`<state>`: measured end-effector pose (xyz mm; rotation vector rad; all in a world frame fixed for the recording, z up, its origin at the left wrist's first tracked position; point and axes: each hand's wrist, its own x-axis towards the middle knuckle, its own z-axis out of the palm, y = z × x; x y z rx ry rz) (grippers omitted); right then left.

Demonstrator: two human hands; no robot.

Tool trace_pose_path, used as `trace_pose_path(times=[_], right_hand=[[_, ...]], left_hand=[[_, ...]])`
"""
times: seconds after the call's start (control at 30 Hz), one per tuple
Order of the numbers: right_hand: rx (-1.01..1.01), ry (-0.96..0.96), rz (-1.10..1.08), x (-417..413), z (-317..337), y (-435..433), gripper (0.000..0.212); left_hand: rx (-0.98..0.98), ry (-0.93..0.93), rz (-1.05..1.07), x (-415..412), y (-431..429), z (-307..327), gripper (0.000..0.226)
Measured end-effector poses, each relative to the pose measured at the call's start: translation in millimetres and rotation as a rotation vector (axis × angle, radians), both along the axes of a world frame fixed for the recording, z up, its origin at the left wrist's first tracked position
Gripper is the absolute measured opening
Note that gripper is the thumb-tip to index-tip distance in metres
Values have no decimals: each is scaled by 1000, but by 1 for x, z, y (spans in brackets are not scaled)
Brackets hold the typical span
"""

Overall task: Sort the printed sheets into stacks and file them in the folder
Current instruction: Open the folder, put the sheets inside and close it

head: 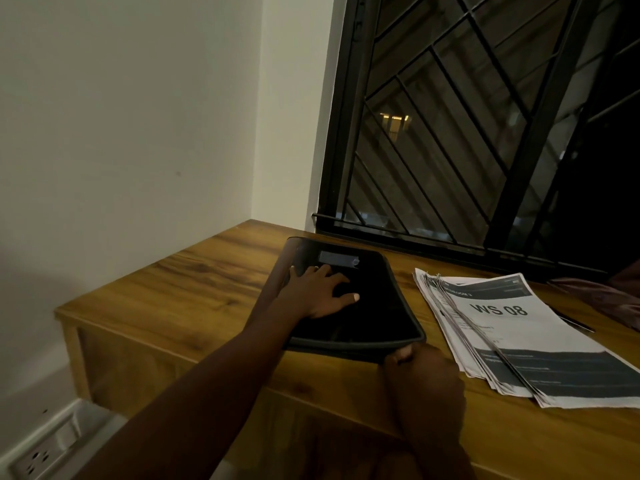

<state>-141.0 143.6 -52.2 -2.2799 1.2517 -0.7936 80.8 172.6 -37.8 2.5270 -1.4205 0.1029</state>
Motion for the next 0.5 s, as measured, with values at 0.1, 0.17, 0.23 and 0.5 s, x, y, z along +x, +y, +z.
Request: trace_pose_path(times=[0.1,0.17,0.23,0.5], right_hand=[[-12,16,83,20,-1,26,23],[17,-10,148,38,-2,46,15],[25,-31,184,56,-4,61,14],[-105,-24,295,106,-47,63,5]], left_hand=[[-1,1,13,-1,0,0,59],[-10,6,21,-3,0,-1,56],[-15,16,16,-4,1,-1,53],[-95,186,-1,9,1,2,38]])
